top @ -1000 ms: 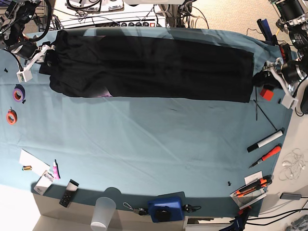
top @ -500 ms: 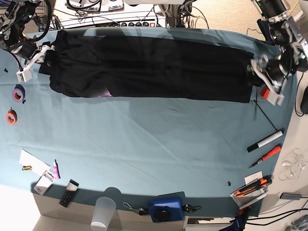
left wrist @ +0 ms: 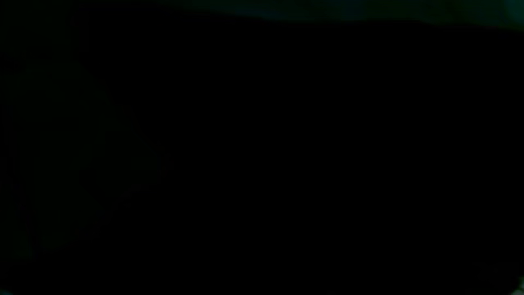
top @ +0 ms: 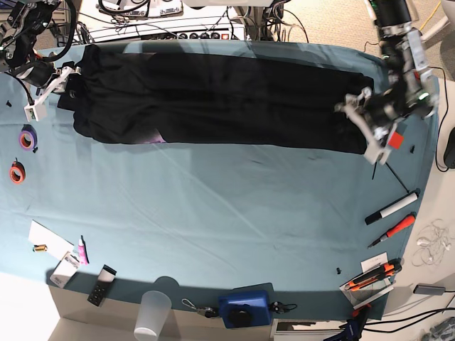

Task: Layout the t-shirt on the table in an organized manner, then fold the t-shirt properly
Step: 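Release the folded hem and move the left gripper toward the shirt's middle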

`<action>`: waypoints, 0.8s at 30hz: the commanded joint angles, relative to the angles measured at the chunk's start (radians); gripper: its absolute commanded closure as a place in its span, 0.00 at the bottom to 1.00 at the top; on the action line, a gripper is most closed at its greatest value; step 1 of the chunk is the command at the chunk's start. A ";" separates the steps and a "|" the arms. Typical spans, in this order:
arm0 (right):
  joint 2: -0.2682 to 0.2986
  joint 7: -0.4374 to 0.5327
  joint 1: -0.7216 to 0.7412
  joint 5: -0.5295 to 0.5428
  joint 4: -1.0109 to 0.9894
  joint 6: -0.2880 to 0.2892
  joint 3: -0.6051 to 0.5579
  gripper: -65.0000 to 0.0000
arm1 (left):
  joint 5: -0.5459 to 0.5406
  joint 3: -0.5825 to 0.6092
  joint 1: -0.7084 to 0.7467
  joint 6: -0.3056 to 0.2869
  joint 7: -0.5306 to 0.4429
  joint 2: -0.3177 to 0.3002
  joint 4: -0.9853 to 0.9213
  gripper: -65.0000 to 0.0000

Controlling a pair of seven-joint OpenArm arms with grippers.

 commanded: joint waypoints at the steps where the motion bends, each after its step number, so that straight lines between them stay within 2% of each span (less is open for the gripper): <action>1: 0.023 0.013 0.003 0.008 0.017 0.002 0.010 0.71 | 0.133 0.011 0.026 0.034 0.109 0.000 -0.024 0.83; 4: 0.023 0.013 0.002 0.009 0.017 0.002 0.010 0.71 | 0.140 0.011 0.025 0.037 0.121 -0.018 -0.023 1.00; 9: 0.023 0.013 0.003 0.009 0.017 0.002 0.010 0.71 | 0.107 0.011 0.026 0.010 0.155 -0.024 0.019 1.00; 14: 0.023 0.013 0.003 0.009 0.017 0.002 0.010 0.71 | 0.018 0.011 0.043 -0.061 0.164 -0.018 0.180 1.00; 20: 0.023 0.013 0.003 0.009 0.017 0.002 0.010 0.71 | 0.024 0.023 0.128 -0.063 0.085 0.024 0.501 1.00; 24: 0.023 0.013 0.003 0.009 0.017 0.002 0.010 0.71 | 0.055 0.127 0.161 -0.063 0.064 0.029 0.583 1.00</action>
